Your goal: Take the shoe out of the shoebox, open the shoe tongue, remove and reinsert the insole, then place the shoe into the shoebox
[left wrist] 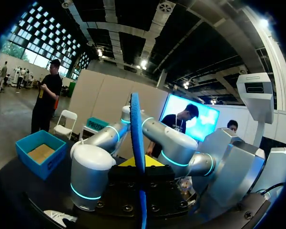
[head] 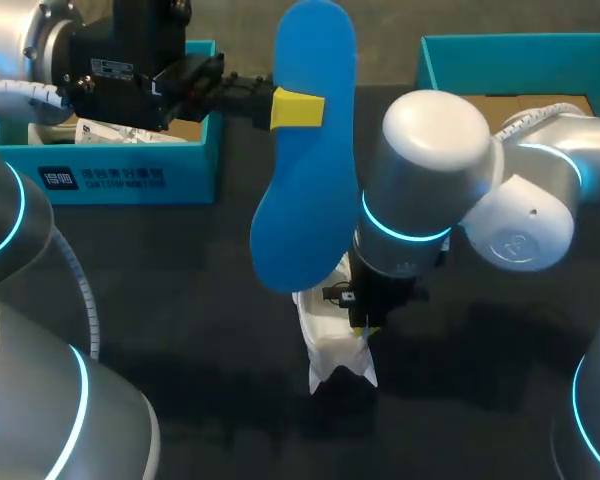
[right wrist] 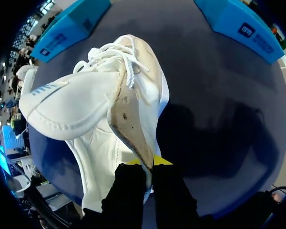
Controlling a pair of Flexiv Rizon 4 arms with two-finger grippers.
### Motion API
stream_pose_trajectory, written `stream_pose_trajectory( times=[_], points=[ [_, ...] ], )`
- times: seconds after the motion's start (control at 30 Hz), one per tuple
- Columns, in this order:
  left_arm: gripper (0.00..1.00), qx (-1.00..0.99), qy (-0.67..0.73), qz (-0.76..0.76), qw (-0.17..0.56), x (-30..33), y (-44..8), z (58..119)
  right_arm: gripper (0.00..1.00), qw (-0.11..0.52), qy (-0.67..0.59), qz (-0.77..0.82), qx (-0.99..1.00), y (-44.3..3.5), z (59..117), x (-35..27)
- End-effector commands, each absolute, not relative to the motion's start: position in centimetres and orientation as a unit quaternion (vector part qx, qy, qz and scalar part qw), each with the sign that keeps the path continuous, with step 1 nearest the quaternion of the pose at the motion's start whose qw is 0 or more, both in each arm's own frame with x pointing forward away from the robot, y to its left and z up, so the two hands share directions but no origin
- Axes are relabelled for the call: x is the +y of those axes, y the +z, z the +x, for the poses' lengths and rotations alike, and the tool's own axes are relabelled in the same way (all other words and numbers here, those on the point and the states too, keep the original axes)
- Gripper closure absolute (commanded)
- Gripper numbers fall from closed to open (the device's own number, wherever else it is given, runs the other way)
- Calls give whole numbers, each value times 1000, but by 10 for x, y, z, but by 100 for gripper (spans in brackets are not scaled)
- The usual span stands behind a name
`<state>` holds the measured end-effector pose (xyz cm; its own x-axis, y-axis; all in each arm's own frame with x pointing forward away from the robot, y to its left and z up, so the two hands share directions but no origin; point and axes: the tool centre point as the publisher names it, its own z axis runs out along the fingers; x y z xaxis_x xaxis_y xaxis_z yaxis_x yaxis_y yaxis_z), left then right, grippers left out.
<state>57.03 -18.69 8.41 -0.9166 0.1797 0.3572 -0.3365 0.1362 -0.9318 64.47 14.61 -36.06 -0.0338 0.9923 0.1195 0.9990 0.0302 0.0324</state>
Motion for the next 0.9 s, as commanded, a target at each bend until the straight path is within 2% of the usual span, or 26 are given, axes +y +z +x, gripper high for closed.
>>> stream_pose_trajectory(
  times=[0.03, 0.37, 0.4, 0.43, 0.5, 0.53, 0.57, 0.7, 0.9],
  points=[
    [100, -728, 654, 54, 197, -188, 84, 570, 100, 33, -63, -700, -711, -363, 639, 141],
    [100, -728, 654, 54, 197, -188, 84, 570, 99, 43, -71, -704, -706, -375, 640, 138],
    [100, -728, 654, 54, 197, -188, 84, 570, 76, 44, -71, -703, -706, -375, 640, 138],
    [100, -728, 654, 54, 197, -188, 84, 570, 62, 45, -71, -702, -707, -375, 641, 137],
    [100, -728, 654, 54, 197, -188, 84, 570, 51, 45, -72, -701, -708, -374, 643, 138],
    [100, -728, 654, 54, 197, -188, 84, 570, 24, 45, -72, -700, -709, -374, 644, 138],
    [100, -728, 654, 54, 197, -188, 84, 570, 0, 45, -71, -700, -709, -373, 645, 137],
    [100, -728, 654, 54, 197, -188, 84, 570, 0, 51, -50, -695, -715, -361, 649, 136],
    [100, -728, 654, 54, 197, -188, 84, 570, 0, 50, -29, -692, -719, -320, 652, 131]
  ],
)
